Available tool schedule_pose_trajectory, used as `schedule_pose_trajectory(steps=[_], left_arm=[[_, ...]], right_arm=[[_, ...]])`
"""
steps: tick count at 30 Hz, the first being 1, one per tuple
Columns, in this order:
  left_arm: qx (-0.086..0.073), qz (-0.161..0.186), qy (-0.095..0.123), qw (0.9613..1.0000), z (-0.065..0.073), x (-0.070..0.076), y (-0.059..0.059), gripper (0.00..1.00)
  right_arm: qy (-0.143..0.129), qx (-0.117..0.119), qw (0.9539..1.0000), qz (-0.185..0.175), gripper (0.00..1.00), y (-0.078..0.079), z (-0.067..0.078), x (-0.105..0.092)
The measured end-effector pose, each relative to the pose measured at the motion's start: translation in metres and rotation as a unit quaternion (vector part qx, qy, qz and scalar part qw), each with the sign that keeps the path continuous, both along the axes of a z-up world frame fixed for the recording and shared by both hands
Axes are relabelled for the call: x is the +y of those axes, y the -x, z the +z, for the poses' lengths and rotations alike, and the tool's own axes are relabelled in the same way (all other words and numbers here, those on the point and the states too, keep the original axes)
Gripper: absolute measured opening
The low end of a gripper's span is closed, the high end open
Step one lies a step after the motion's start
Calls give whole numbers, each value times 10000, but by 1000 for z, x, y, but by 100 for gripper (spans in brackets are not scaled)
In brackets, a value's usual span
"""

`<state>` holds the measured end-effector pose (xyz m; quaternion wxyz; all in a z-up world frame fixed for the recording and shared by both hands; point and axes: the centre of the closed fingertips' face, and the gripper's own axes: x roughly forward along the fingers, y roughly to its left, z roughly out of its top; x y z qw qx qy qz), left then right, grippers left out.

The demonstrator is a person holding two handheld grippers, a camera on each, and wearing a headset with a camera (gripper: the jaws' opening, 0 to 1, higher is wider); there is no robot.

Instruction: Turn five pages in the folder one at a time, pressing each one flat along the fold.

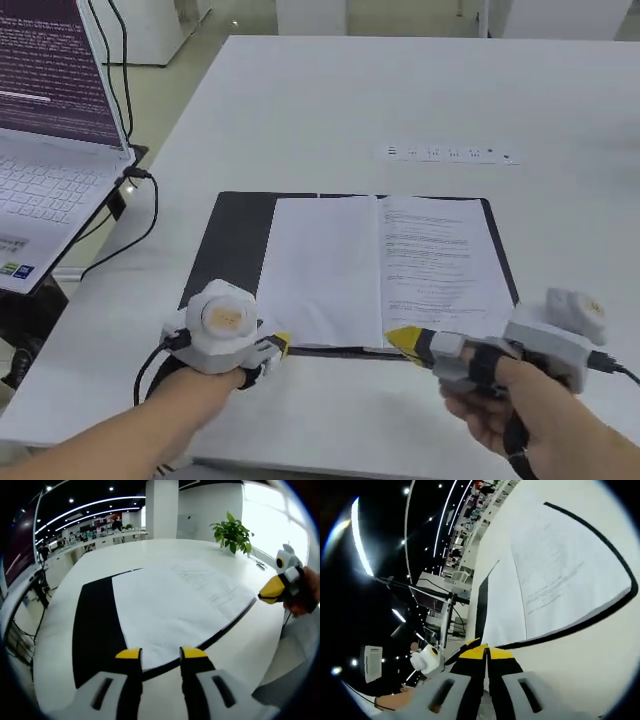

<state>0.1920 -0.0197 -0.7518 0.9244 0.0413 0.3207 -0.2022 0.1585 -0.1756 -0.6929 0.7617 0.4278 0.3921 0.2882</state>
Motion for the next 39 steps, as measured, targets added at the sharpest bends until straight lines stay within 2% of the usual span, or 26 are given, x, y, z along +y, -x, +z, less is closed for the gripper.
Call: schedule_pose_trajectory(steps=[2, 4, 6, 8, 9, 11, 12, 14, 15, 16, 20, 21, 23, 26, 29, 32, 36, 39], left_arm=[[-171, 12, 92, 9998, 19, -1, 3, 29], [-354, 42, 239, 9991, 35, -2, 4, 31], [-459, 190, 364, 9981, 51, 1, 7, 35], [-543, 216, 440, 9973, 66, 2, 12, 41], [-667, 285, 443, 9964, 74, 6, 12, 44], [-732, 408, 517, 9951, 88, 11, 17, 48], [-732, 489, 555, 9946, 92, 14, 20, 51], [-651, 647, 635, 9938, 95, 20, 23, 57], [-683, 663, 618, 9935, 97, 22, 25, 59], [-743, 704, 591, 9930, 101, 25, 28, 61], [-756, 764, 569, 9926, 105, 29, 35, 73], [-761, 782, 565, 9924, 106, 31, 36, 76], [-829, 824, 512, 9918, 108, 33, 39, 83], [-829, 825, 525, 9918, 108, 33, 42, 89], [-831, 873, 487, 9915, 106, 34, 47, 97], [-796, 877, 452, 9919, 105, 34, 51, 99], [-830, 878, 413, 9918, 108, 36, 54, 99], [-850, 897, 424, 9914, 110, 36, 54, 99]], right_arm=[[192, -306, 9991, -239, 1, -5, 13, -15], [153, -480, 9976, -468, 7, -7, 29, -28], [531, -763, 9942, -544, 14, -4, 35, -42], [886, -993, 9900, -463, 19, 2, 40, -50], [1173, -1240, 9848, -321, 20, 5, 42, -55], [1485, -1332, 9795, -270, 26, 8, 43, -62], [1663, -1496, 9744, -224, 34, 9, 46, -66], [1945, -1681, 9663, -143, 45, 11, 49, -73], [2046, -1757, 9628, -176, 52, 11, 51, -77], [2204, -1892, 9567, -196, 56, 9, 53, -83], [2462, -1946, 9490, -309, 68, 7, 56, -99], [2583, -2009, 9442, -375, 72, 6, 57, -105], [2623, -2021, 9417, -589, 80, 4, 59, -115], [2678, -2019, 9391, -748, 86, 4, 59, -127], [2799, -2043, 9339, -884, 92, 4, 58, -137], [2808, -2029, 9334, -933, 96, 7, 57, -143], [2914, -2055, 9281, -1070, 100, 8, 57, -154], [2905, -2015, 9289, -1104, 100, 9, 56, -157]])
